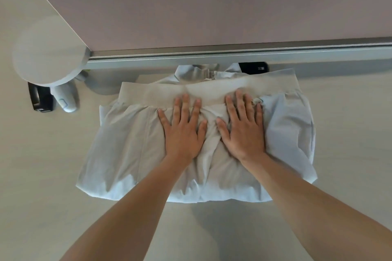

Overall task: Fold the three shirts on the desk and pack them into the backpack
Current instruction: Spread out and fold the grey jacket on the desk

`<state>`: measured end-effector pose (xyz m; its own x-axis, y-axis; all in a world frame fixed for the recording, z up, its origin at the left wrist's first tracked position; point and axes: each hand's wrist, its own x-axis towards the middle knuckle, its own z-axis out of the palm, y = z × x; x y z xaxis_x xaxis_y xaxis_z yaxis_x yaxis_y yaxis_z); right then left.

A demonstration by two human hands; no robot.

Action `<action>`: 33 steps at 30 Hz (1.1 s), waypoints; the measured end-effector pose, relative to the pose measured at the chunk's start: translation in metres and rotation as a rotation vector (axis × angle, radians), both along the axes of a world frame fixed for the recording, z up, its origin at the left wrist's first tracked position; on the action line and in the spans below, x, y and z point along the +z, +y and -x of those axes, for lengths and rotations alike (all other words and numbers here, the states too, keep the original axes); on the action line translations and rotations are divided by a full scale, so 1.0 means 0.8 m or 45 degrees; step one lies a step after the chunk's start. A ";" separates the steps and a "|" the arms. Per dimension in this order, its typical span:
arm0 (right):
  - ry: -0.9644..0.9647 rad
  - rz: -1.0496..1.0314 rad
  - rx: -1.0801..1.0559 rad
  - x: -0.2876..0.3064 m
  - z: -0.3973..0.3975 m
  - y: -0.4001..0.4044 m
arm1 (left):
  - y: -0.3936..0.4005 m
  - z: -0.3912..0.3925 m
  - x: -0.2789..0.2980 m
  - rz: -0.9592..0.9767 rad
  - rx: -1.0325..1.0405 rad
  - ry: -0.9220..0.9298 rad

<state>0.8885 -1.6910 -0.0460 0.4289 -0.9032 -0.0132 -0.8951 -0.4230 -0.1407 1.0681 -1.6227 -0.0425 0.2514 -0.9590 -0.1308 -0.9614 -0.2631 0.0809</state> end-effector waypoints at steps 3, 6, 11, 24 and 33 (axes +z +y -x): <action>0.004 -0.005 -0.013 -0.005 -0.001 -0.003 | -0.001 0.000 -0.004 0.015 -0.005 0.015; 0.024 -0.045 -0.016 0.005 -0.005 -0.001 | -0.003 -0.003 0.006 -0.039 -0.023 0.048; -0.093 0.058 -0.139 0.029 -0.005 -0.013 | -0.003 -0.023 0.031 -0.016 -0.013 0.058; -0.064 -0.143 -0.206 0.025 0.001 -0.016 | -0.008 -0.025 0.016 -0.118 -0.015 0.098; 0.101 -0.116 -0.405 0.029 0.091 0.066 | 0.063 -0.019 0.020 -0.136 0.038 0.040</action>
<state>0.8160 -1.6383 -0.0229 0.1202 -0.9852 -0.1224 -0.9899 -0.1096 -0.0897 1.0836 -1.5722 -0.0268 0.2738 -0.9314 -0.2399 -0.9505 -0.3002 0.0805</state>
